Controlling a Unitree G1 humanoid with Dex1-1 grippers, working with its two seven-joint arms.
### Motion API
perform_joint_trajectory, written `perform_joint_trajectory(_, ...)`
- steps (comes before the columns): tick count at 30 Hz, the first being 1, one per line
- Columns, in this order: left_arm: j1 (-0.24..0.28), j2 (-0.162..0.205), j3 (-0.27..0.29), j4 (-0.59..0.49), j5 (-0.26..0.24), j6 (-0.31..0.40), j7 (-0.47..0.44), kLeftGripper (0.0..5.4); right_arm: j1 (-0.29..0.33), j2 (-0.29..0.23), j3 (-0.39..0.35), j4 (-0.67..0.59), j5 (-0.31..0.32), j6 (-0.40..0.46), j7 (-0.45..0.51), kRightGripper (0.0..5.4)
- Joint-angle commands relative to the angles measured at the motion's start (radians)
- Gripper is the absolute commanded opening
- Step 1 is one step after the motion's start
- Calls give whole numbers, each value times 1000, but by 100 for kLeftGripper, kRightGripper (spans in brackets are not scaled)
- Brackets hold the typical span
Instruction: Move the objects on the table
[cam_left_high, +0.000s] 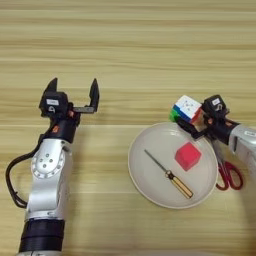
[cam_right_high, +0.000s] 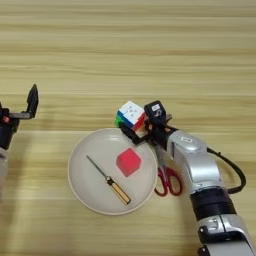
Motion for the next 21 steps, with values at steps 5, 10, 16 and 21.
perform_joint_trajectory(5,-7,1,-4,-5,1,-5,2,540,-19,1,6,-9,-11,-25,3,405)
perform_joint_trajectory(10,-6,0,-4,-4,2,-7,3,540,-20,2,4,-6,-11,-32,-1,342)
perform_joint_trajectory(16,-5,0,-4,-5,2,-7,3,540,-21,5,-4,-6,-7,-38,-7,333)
perform_joint_trajectory(21,-4,0,-4,-6,2,-7,3,540,-28,6,-17,-7,-4,-49,-19,333)
